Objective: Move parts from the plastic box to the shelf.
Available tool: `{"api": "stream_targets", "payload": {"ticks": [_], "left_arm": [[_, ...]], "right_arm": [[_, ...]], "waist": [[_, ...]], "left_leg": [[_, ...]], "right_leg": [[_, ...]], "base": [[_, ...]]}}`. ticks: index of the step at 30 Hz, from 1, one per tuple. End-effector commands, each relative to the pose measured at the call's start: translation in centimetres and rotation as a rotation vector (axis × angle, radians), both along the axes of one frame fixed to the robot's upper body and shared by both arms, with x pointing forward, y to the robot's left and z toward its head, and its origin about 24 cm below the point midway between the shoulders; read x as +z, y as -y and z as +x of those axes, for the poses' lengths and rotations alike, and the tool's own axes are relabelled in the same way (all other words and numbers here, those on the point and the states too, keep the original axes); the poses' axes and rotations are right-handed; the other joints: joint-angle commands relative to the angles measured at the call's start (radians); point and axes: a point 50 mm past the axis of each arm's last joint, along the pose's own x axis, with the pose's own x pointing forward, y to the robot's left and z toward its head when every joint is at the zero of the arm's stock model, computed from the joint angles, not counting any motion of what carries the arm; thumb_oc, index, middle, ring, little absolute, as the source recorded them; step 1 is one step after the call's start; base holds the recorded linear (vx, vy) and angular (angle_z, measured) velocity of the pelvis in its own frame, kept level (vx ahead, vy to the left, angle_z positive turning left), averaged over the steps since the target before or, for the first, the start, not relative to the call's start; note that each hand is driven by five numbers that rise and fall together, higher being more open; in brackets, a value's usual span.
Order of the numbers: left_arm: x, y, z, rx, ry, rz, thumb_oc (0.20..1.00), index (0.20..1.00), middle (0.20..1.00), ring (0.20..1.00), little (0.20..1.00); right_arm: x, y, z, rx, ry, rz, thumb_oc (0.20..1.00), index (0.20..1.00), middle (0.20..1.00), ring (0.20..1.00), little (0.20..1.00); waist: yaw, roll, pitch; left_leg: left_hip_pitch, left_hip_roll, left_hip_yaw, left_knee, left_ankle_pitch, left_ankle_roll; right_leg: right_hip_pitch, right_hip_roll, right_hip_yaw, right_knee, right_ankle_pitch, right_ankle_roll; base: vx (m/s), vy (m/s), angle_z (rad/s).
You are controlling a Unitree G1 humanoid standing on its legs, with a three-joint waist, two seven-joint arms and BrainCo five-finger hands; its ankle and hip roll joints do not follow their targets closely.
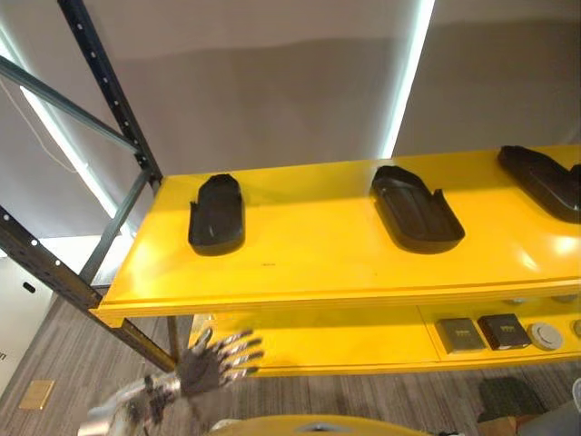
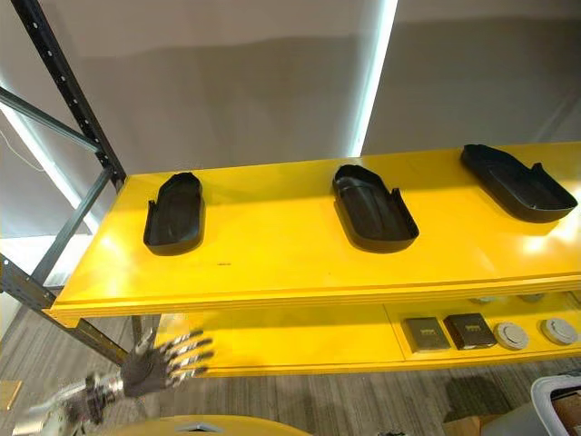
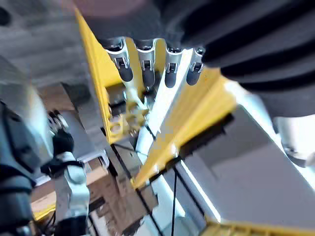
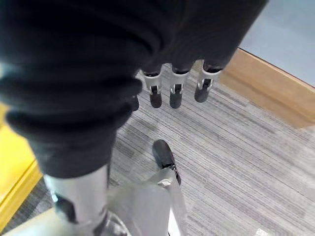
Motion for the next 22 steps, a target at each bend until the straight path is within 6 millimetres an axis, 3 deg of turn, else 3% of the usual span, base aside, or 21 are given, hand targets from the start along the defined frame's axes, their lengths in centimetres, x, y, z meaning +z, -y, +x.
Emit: {"api": "stream_targets", "payload": {"ticks": [1,3,4,5,11,22], "left_arm": [[-1.4,-1.9,0.2,0.057,-0.027,0.246,1.000,1.000,1.000,1.000,1.000],[-3.3,-3.2,-1.8,0.103,-0.080,0.417,1.000,1.000,1.000,1.000,1.000],[-3.4,-3.2,-1.8,0.103,-0.078,0.417,1.000,1.000,1.000,1.000,1.000],[-4.9,-3.9,-3.3,0.183,-0.163,0.549,1.000,1.000,1.000,1.000,1.000],[-8.1,-4.4,-6.6,0.333,-0.343,0.822,1.000,1.000,1.000,1.000,1.000],[-8.1,-4.1,-5.2,0.384,-0.287,0.905,1.000,1.000,1.000,1.000,1.000]], "right_arm": [[0.6,0.6,2.0,-0.008,0.038,-0.008,1.000,1.000,1.000,1.000,1.000],[0.6,0.6,2.1,-0.034,0.039,-0.003,1.000,1.000,1.000,1.000,1.000],[0.6,0.6,2.1,-0.034,0.039,-0.004,1.000,1.000,1.000,1.000,1.000],[0.4,0.5,1.8,-0.057,0.041,-0.002,1.000,1.000,1.000,1.000,1.000],[-0.5,-1.0,1.0,-0.117,0.041,0.016,1.000,1.000,1.000,1.000,1.000],[-1.0,-1.6,-0.4,-0.187,0.048,0.029,1.000,1.000,1.000,1.000,1.000]], "waist": [[0.027,-0.022,0.044],[0.034,-0.026,0.046],[0.034,-0.025,0.046],[0.038,-0.027,0.048],[0.041,-0.047,0.044],[0.035,-0.066,0.055]], "left_leg": [[-0.023,0.041,0.020,0.048,-0.012,0.019],[-0.026,0.039,0.011,0.049,-0.015,0.020],[-0.026,0.039,0.011,0.049,-0.015,0.020],[-0.027,0.036,0.002,0.048,-0.016,0.021],[-0.027,0.029,-0.015,0.052,-0.021,0.022],[-0.020,0.016,-0.024,0.061,-0.034,0.024]], "right_leg": [[-0.031,-0.038,0.023,0.079,-0.044,0.018],[-0.031,-0.038,0.019,0.078,-0.046,0.016],[-0.031,-0.038,0.019,0.078,-0.046,0.016],[-0.030,-0.040,0.018,0.078,-0.046,0.015],[-0.022,-0.039,0.017,0.068,-0.044,0.011],[-0.018,-0.039,0.024,0.065,-0.037,0.013]], "base": [[0.00,0.000,0.00],[0.00,-0.005,0.03],[0.01,-0.001,0.16],[0.01,0.001,0.19],[0.02,-0.013,0.04],[0.02,-0.007,0.04]]}}
